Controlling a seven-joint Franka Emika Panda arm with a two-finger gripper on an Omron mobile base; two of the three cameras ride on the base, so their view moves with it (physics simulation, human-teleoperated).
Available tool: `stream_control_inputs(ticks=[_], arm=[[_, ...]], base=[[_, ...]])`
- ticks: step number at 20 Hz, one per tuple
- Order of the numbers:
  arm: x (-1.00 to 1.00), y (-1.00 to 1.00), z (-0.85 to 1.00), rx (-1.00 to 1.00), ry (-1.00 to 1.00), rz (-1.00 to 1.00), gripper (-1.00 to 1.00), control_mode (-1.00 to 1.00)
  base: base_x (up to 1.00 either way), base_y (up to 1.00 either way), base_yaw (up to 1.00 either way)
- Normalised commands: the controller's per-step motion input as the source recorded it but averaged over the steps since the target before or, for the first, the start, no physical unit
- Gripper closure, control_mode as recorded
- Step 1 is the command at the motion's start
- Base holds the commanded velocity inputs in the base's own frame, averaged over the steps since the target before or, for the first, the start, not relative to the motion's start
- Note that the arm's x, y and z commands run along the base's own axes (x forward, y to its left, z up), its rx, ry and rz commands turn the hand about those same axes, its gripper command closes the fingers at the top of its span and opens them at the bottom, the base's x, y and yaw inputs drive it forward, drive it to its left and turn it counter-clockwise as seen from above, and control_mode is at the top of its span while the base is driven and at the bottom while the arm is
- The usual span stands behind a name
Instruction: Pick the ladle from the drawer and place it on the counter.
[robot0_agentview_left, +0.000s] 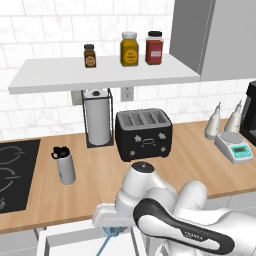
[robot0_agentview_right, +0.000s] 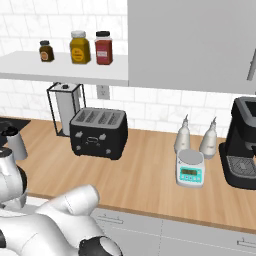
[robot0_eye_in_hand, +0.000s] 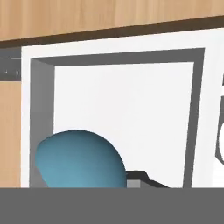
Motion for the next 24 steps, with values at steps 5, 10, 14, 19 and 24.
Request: stream_control_inputs(ticks=[5,10,14,19,24], arm=[[0.92,0.0,1.0,0.03,-0.02,-0.19,1.0,-1.0],[0.73,0.0,0.87,0.0,0.0,-0.15,1.0,-1.0],[0.71,-0.2,0.54,-0.07,0.03,-0.19,1.0,-1.0],[0.47,-0.7,0.08,-0.11,0.13,-0.21,1.0,-1.0],[0.13,-0.77,-0.13,-0.09,0.04,-0.14,1.0,-1.0]], base=[[0.0,0.0,0.0],[0.0,0.0,0.0],[0.0,0.0,0.0],[0.0,0.0,0.0],[0.0,0.0,0.0]])
